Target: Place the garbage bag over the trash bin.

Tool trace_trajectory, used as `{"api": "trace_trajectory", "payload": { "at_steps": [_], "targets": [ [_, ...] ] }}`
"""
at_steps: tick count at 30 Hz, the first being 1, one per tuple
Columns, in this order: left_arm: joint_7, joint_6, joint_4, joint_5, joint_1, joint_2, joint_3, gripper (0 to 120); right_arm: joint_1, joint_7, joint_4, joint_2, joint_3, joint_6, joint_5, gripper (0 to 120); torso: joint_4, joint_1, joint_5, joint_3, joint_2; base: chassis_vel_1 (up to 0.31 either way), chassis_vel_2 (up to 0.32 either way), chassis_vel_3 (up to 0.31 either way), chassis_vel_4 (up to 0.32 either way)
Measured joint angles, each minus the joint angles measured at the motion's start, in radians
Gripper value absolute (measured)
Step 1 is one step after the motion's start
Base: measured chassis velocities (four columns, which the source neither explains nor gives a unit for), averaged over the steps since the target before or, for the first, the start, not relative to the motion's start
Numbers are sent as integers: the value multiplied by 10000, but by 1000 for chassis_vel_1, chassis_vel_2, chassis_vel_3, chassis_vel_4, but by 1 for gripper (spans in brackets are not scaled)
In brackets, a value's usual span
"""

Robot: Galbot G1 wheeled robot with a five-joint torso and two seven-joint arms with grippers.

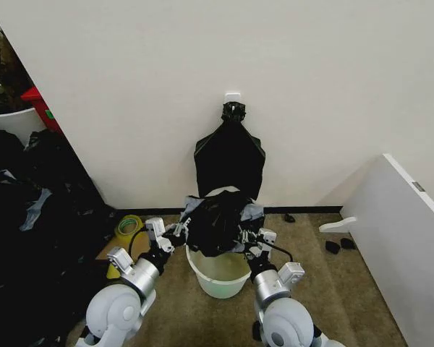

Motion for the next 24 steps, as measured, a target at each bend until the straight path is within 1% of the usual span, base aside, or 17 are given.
{"api": "trace_trajectory", "payload": {
  "at_steps": [5,8,13,14,17,19,21,24],
  "targets": [
    [-18,-141,362,517,68,-85,366,0,-30,-152,-22,-45,11,116,-71,0,0,0,0,0,0,0,0,0,0],
    [-36,-360,618,938,165,-163,693,0,-293,261,-157,-122,-126,7,-436,0,1,0,0,0,0,0,0,0,0],
    [-140,-711,791,1155,139,-122,1016,0,-884,710,-195,-314,-337,-90,-947,0,-2,0,-1,0,0,0,0,0,0],
    [-140,-711,791,1155,139,-122,1016,0,-884,710,-195,-314,-337,-90,-947,0,-2,0,-1,0,0,0,0,0,0],
    [-303,-1122,751,1309,206,87,1165,0,-1126,904,-163,-485,-354,-85,-1353,0,-1,0,-1,0,0,0,0,0,0],
    [-332,-1259,697,1445,255,160,1165,0,-1139,1036,-72,-512,-346,-84,-1383,0,0,0,0,0,0,0,0,0,0],
    [-456,-1574,491,1669,428,326,1060,0,-1173,1439,204,-616,-316,-84,-1411,0,0,0,0,0,0,0,0,0,0],
    [-598,-1730,347,1758,559,445,923,0,-1255,1666,433,-748,-282,-88,-1411,0,1,0,0,0,0,0,0,0,0]
  ]
}}
